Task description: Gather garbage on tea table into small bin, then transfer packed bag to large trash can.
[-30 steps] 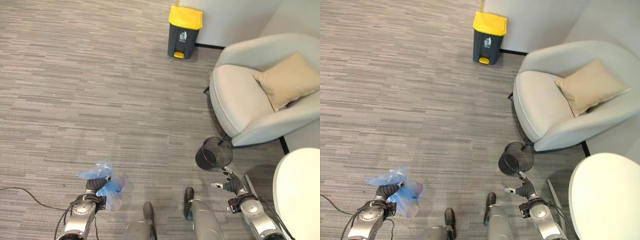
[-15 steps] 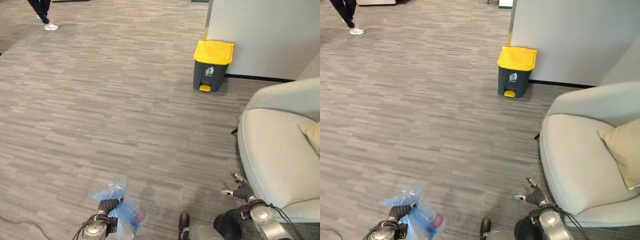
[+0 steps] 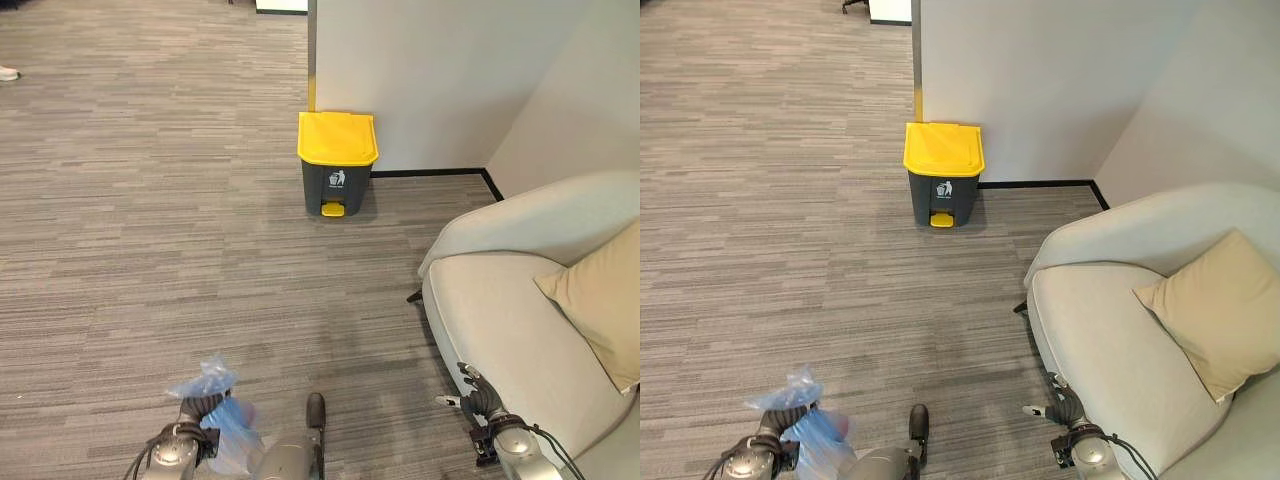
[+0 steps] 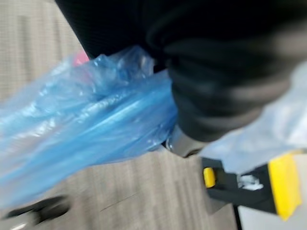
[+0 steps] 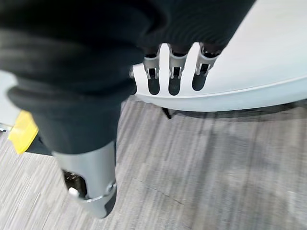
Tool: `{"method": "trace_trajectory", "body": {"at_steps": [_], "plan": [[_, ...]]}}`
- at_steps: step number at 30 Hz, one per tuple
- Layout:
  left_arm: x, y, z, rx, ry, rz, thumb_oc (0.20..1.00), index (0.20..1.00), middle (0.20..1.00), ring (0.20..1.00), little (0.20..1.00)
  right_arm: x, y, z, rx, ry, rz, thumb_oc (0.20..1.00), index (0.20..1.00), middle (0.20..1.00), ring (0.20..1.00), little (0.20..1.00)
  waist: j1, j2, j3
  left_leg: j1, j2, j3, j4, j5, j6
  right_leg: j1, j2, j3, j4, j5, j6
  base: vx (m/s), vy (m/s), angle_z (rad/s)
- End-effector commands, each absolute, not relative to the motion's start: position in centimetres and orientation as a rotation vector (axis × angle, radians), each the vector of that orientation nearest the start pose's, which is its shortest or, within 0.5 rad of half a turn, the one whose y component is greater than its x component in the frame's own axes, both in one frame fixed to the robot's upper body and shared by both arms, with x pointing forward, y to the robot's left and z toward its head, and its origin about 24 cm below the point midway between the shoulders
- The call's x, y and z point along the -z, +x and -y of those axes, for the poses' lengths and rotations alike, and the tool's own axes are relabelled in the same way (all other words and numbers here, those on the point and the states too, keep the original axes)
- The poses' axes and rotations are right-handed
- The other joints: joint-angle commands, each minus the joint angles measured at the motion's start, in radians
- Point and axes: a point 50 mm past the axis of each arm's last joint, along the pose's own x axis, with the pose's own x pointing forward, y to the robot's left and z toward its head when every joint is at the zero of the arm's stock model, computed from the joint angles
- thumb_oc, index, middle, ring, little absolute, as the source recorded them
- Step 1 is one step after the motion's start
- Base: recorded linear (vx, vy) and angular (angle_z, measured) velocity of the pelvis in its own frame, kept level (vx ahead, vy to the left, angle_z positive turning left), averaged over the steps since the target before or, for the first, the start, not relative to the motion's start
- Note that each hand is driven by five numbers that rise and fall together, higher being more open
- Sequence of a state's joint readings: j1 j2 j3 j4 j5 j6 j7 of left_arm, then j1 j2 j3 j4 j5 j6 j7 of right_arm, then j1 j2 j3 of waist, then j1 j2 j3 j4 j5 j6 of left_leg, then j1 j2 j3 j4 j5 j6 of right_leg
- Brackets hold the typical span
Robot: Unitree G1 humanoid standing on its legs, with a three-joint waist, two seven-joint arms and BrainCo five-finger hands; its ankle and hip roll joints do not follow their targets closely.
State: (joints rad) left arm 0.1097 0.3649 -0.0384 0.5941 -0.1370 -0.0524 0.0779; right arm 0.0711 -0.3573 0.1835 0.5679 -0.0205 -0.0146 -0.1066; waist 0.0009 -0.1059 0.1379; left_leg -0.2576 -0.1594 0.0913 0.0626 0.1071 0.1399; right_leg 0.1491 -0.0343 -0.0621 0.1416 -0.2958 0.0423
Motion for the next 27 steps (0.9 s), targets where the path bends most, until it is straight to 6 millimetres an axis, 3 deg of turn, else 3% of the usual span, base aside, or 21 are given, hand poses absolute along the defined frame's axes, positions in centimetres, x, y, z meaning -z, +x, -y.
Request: {"method": "trace_trajectory", "body": {"at_steps": [1, 2, 3, 6, 10, 11, 17, 19, 22, 25, 26, 27], "plan": [[5.5, 18.7, -28.1, -0.212, 0.324, -0.511, 0.2, 0.2, 0.2, 0.2, 0.2, 6.0, 21.7, 22.5, 0.004, -0.455, -0.482, 1.0, 1.0, 1.0, 1.0, 1.0, 0.043, -0.01, 0.028, 0.039, 0.133, 0.002, 0.09, -0.154, -0.115, -0.171, -0.043, 0.032, 0.153, 0.202, 0.09, 0.1, 0.095, -0.23], [5.5, 18.7, -28.1, -0.212, 0.324, -0.51, 0.2, 0.2, 0.2, 0.2, 0.2, 6.0, 21.7, 22.5, 0.005, -0.455, -0.481, 1.0, 1.0, 1.0, 1.0, 1.0, 0.044, -0.01, 0.028, 0.037, 0.132, 0.003, 0.091, -0.155, -0.115, -0.174, -0.043, 0.034, 0.157, 0.2, 0.091, 0.17, 0.134, -0.2], [5.2, 19.0, -28.2, -0.222, 0.321, -0.496, 0.2, 0.2, 0.2, 0.2, 0.2, 5.8, 22.0, 22.0, -0.009, -0.442, -0.466, 1.0, 1.0, 1.0, 1.0, 1.0, 0.038, -0.006, 0.04, 0.072, 0.13, 0.01, 0.09, -0.181, -0.103, -0.25, -0.054, 0.019, 0.218, 0.242, 0.094, 0.18, 0.123, 0.04], [5.1, 19.1, -28.2, -0.225, 0.315, -0.488, 0.2, 0.2, 0.2, 0.2, 0.2, 5.6, 22.3, 21.7, -0.021, -0.438, -0.459, 1.0, 1.0, 1.0, 1.0, 1.0, 0.03, 0.0, 0.049, 0.103, 0.126, 0.01, 0.086, -0.202, -0.098, -0.302, -0.061, -0.012, 0.193, 0.245, 0.085, 0.21, 0.096, 0.05], [5.4, 19.0, -28.2, -0.238, 0.299, -0.5, 0.2, 0.2, 0.2, 0.2, 0.2, 5.4, 22.7, 21.8, -0.028, -0.452, -0.452, 1.0, 1.0, 1.0, 1.0, 1.0, 0.001, 0.009, 0.075, 0.201, 0.1, -0.006, 0.052, -0.245, -0.095, -0.407, -0.055, -0.074, 0.031, 0.314, 0.093, 0.31, 0.047, 0.23], [5.6, 19.0, -28.1, -0.239, 0.293, -0.506, 0.2, 0.2, 0.2, 0.2, 0.2, 5.5, 22.5, 21.9, -0.025, -0.455, -0.458, 1.0, 1.0, 1.0, 1.0, 1.0, -0.009, 0.01, 0.079, 0.233, 0.091, -0.018, 0.037, -0.257, -0.1, -0.434, -0.056, -0.091, -0.025, 0.334, 0.101, 0.3, 0.0, -0.12], [5.6, 19.0, -27.7, -0.23, 0.287, -0.499, 0.2, 0.2, 0.2, 0.2, 0.2, 5.8, 21.9, 22.4, -0.012, -0.46, -0.477, 1.0, 1.0, 1.0, 1.0, 1.0, -0.032, 0.016, 0.079, 0.318, 0.08, -0.071, 0.028, -0.312, -0.119, -0.464, -0.067, -0.11, -0.087, 0.379, 0.113, 0.34, -0.076, 0.36], [6.0, 18.5, -27.5, -0.214, 0.293, -0.52, 0.2, 0.2, 0.2, 0.2, 0.2, 6.0, 21.3, 22.8, -0.003, -0.46, -0.494, 1.0, 1.0, 1.0, 1.0, 1.0, -0.038, 0.02, 0.048, 0.369, 0.088, -0.087, 0.041, -0.352, -0.141, -0.433, -0.076, -0.112, -0.077, 0.387, 0.096, 0.53, -0.178, 0.75], [6.5, 17.8, -27.4, -0.211, 0.282, -0.543, 0.2, 0.2, 0.2, 0.2, 0.2, 6.1, 21.0, 23.2, 0.01, -0.455, -0.499, 1.0, 1.0, 1.0, 1.0, 1.0, -0.048, 0.04, 0.024, 0.368, 0.132, -0.079, 0.114, -0.297, -0.191, -0.391, -0.062, -0.144, -0.072, 0.37, 0.075, 0.34, -0.177, 0.51], [6.6, 17.7, -27.1, -0.206, 0.262, -0.546, 0.2, 0.2, 0.2, 0.2, 0.2, 5.8, 21.0, 23.7, 0.028, -0.451, -0.487, 1.0, 1.0, 1.0, 1.0, 1.0, -0.052, 0.041, 0.012, 0.315, 0.179, -0.047, 0.269, -0.19, -0.236, -0.334, -0.043, -0.159, -0.088, 0.336, 0.044, 0.29, -0.203, 0.17], [6.7, 17.8, -26.9, -0.203, 0.253, -0.552, 0.2, 0.2, 0.2, 0.2, 0.2, 5.7, 21.0, 24.1, 0.043, -0.454, -0.49, 1.0, 1.0, 1.0, 1.0, 1.0, -0.051, 0.031, 0.013, 0.28, 0.201, -0.02, 0.351, -0.161, -0.232, -0.299, -0.035, -0.159, -0.104, 0.315, 0.025, 0.31, -0.197, 0.11], [6.9, 17.7, -26.7, -0.201, 0.248, -0.558, 0.2, 0.2, 0.2, 0.2, 0.2, 5.8, 20.9, 24.2, 0.044, -0.456, -0.499, 1.0, 1.0, 1.0, 1.0, 1.0, -0.05, 0.028, 0.014, 0.263, 0.206, -0.008, 0.359, -0.17, -0.219, -0.284, -0.031, -0.153, -0.113, 0.304, 0.022, 0.29, -0.151, 0.0]]}}
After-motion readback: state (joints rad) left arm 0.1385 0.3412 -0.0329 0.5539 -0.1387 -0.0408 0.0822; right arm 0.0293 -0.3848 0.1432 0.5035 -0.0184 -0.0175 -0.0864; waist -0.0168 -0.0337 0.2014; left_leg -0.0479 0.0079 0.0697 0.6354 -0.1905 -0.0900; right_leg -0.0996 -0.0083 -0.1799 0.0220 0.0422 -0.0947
